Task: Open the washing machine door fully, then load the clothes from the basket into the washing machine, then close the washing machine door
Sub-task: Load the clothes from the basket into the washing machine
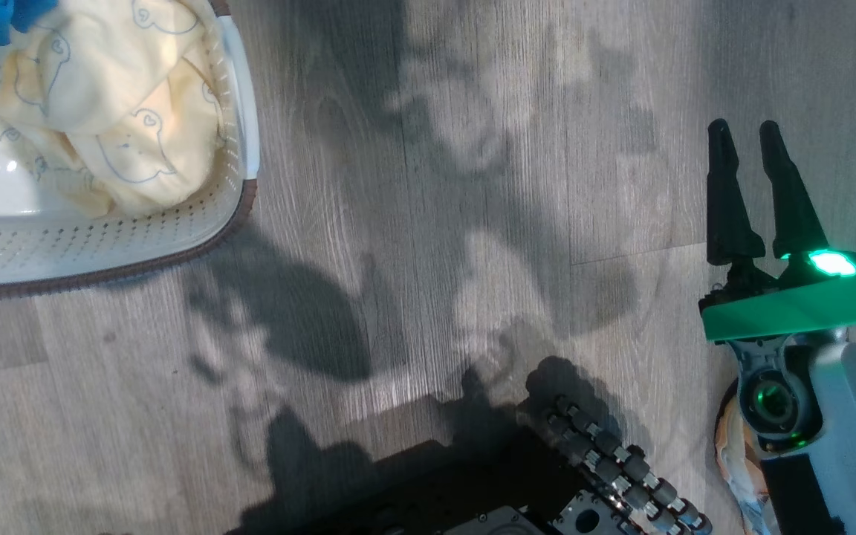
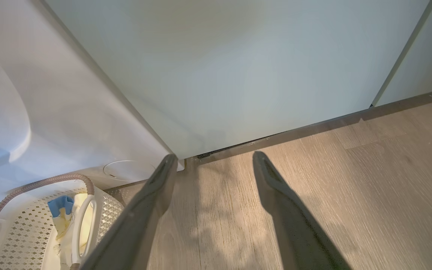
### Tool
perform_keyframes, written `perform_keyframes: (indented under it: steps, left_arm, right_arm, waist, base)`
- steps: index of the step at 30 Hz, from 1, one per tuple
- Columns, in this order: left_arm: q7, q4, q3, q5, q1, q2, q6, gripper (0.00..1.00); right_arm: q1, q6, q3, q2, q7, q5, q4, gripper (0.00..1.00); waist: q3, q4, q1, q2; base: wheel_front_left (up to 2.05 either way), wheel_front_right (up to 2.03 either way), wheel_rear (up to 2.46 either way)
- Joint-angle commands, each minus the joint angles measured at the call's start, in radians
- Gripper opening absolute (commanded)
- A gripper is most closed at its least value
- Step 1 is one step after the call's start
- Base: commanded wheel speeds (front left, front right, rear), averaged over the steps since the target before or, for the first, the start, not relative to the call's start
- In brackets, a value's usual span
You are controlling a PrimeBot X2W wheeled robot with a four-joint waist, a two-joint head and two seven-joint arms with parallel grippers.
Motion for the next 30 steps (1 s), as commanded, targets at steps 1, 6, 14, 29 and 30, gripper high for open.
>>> perform_keyframes:
  steps: [1,6,14,29,30]
  left_arm:
    - [-0.004,-0.064,-0.003,-0.006,-0.040,0.014,0.006,0.00]
    - [-0.005,-0.082,0.000,0.003,-0.004,0.017,0.012,0.00]
    - [0.039,0.071,-0.064,0.036,0.023,0.025,-0.024,0.00]
    - [0.147,0.176,-0.183,0.065,0.075,0.014,-0.061,1.00]
    - [0.156,0.179,-0.187,0.060,0.088,0.013,-0.062,1.00]
  right_arm:
    - [0.022,0.000,0.013,-0.004,-0.010,0.005,-0.020,1.00]
    - [0.020,0.000,0.014,-0.004,-0.010,0.005,-0.017,1.00]
    - [0.024,0.000,0.009,-0.004,-0.010,-0.003,-0.014,1.00]
    - [0.035,0.000,-0.006,-0.004,-0.010,-0.016,-0.009,1.00]
    - [0.037,0.000,-0.010,-0.004,-0.010,-0.017,-0.009,1.00]
  waist:
    - [0.001,0.000,0.0000,0.0000]
    - [0.000,0.003,0.0000,0.0000]
    - [-0.013,0.010,0.0000,0.0000]
    - [-0.072,0.031,0.0000,0.0000]
    - [-0.081,0.034,0.0000,0.0000]
  base:
    - [0.00,0.00,0.00]
    - [0.00,0.00,0.00]
    - [0.00,0.00,0.00]
    - [0.00,0.00,0.00]
    - [0.00,0.00,0.00]
